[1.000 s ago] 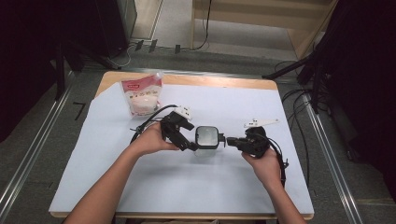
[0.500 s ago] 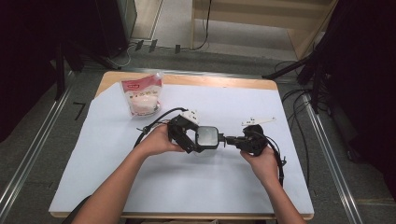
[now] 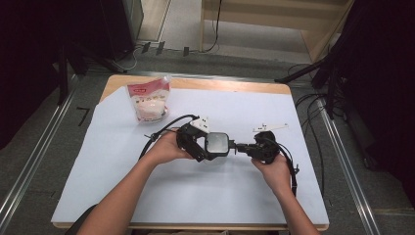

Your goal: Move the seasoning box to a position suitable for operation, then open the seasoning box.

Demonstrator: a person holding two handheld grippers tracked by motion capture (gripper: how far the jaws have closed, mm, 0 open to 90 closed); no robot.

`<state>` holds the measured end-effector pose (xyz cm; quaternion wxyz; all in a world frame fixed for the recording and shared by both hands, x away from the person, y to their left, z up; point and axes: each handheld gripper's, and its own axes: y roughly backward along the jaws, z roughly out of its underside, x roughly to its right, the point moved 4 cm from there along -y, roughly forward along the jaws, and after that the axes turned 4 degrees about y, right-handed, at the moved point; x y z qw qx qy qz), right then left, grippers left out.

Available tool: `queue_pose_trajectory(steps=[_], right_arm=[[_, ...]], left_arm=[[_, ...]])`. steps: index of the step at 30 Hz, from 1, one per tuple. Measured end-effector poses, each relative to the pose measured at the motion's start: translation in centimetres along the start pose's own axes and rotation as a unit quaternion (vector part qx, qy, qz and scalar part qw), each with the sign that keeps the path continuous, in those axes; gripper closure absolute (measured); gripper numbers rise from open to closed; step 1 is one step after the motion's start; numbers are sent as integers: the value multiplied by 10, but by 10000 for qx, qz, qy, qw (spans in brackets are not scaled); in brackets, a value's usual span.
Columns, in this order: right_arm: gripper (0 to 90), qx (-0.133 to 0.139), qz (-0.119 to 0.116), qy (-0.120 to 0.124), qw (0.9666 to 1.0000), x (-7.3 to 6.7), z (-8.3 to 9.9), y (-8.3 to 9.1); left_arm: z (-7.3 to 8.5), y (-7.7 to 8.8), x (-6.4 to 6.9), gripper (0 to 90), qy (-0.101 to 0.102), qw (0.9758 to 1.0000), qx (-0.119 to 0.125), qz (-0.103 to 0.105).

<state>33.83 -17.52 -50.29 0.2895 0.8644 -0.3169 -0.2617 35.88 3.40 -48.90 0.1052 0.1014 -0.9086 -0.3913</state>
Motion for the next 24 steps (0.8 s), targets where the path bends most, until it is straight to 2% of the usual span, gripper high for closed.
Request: queue_pose_trajectory(steps=[2,9,18,24], right_arm=[[900,6,-22,-19,10000,0,0,0],[900,-35,-26,-28,10000,0,1,-3],[900,-61,-42,-31,10000,-1,1,-3],[900,81,-33,45,10000,-2,-1,-3]], left_arm=[[0,1,0,158,-30,10000,1,-9],[0,4,0,159,60,9999,65,83],[-1,6,1,165,-21,10000,26,24],[-2,8,1,168,-5,9999,98,94]])
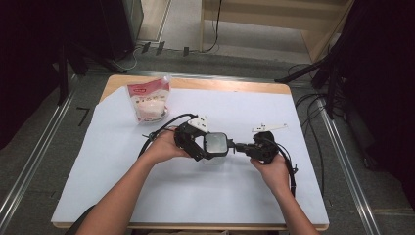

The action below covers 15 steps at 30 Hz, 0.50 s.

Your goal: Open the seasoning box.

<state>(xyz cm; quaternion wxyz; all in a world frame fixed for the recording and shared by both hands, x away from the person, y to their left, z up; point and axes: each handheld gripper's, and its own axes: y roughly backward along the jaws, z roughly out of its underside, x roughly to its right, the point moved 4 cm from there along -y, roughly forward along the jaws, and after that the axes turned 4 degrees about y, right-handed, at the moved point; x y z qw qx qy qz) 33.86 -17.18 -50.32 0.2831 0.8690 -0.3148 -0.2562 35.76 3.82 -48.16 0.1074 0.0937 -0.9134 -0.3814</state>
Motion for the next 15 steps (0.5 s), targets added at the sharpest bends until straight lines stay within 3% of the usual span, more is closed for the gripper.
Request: queue_pose_trajectory(steps=[5,9,15], right_arm=[[900,107,-6,108,9999,-2,-3,3],[900,77,-10,58,10000,-2,-2,2],[900,83,-31,50,9999,-2,-2,2]], left_arm=[[-1,2,1,174,-56,10000,-15,-39],[-3,5,2,177,-78,9999,104,-51],[-6,6,3,176,-101,9999,97,-67]])
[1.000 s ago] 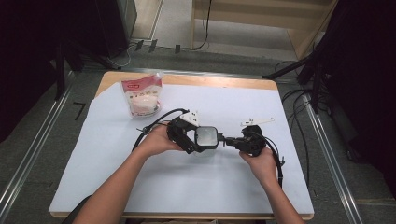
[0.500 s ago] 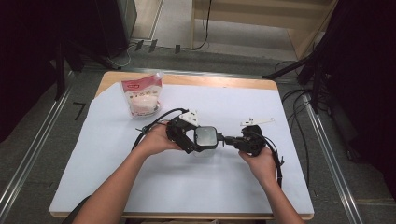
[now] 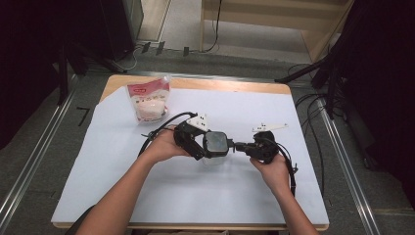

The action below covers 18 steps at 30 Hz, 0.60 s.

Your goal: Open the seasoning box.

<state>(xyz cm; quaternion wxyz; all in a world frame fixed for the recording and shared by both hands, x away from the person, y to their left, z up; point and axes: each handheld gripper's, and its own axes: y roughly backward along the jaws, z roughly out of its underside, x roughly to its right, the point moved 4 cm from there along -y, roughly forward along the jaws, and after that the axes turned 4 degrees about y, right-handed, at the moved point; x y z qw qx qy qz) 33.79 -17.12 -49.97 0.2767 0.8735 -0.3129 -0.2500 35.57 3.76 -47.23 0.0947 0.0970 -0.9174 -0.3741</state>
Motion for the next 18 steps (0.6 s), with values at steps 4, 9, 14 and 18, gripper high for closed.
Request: queue_pose_trajectory(steps=[4,9,14,18], right_arm=[[900,-9,-6,0,10000,0,0,0],[900,-9,-10,10,10000,-1,0,0],[900,-26,-22,21,10000,-1,1,0],[900,-15,-25,1,10000,-1,1,-1]], left_arm=[[-2,1,0,173,79,10000,-8,-7],[-4,2,2,173,96,9999,-25,-25],[-5,3,2,172,115,9999,-78,-28],[-7,3,3,171,137,9999,-77,-47]])
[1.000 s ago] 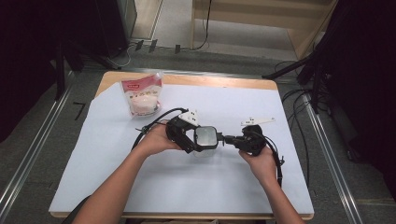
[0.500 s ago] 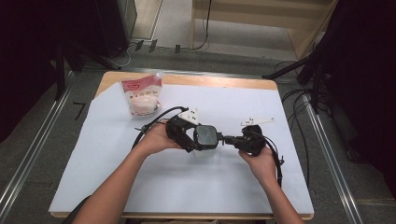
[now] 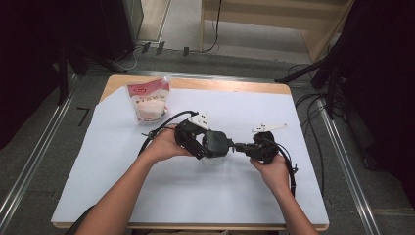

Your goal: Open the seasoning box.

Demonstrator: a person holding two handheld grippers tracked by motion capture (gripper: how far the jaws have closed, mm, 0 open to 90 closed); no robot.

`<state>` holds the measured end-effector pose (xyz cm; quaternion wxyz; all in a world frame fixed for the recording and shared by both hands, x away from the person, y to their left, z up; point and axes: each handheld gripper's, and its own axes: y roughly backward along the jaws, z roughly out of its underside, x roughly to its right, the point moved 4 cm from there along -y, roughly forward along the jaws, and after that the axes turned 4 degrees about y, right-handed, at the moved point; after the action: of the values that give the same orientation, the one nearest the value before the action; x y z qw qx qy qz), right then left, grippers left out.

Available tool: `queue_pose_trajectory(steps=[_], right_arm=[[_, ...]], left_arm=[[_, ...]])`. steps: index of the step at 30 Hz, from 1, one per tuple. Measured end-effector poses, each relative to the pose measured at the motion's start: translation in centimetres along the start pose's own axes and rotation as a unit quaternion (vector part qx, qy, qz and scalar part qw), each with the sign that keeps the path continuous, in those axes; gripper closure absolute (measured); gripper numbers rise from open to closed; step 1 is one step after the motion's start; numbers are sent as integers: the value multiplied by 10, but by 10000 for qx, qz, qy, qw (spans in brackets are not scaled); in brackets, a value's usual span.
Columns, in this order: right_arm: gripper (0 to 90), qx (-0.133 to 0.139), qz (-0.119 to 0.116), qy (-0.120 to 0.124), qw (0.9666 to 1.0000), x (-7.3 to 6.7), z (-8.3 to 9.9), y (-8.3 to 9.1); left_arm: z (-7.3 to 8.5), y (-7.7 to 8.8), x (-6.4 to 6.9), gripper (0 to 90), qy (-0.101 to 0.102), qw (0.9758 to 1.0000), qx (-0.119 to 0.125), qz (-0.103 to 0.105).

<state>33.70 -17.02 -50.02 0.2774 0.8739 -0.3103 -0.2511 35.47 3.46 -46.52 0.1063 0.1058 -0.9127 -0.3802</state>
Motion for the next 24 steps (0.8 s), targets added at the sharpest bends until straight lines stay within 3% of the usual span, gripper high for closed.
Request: queue_pose_trajectory(steps=[5,11,22,23,24], right_arm=[[900,-15,-10,21,10000,0,0,0],[900,-30,-20,32,10000,0,1,0],[900,-33,-26,4,10000,-1,1,1],[900,-26,-23,5,10000,-1,1,1],[900,-26,-23,5,10000,-1,1,1]], left_arm=[[-6,5,1,183,86,9998,174,53],[-8,5,3,186,164,9999,19,-17],[-18,7,5,200,377,9991,179,8],[-19,9,6,309,415,9981,288,354],[-19,9,6,381,415,9981,288,354]])
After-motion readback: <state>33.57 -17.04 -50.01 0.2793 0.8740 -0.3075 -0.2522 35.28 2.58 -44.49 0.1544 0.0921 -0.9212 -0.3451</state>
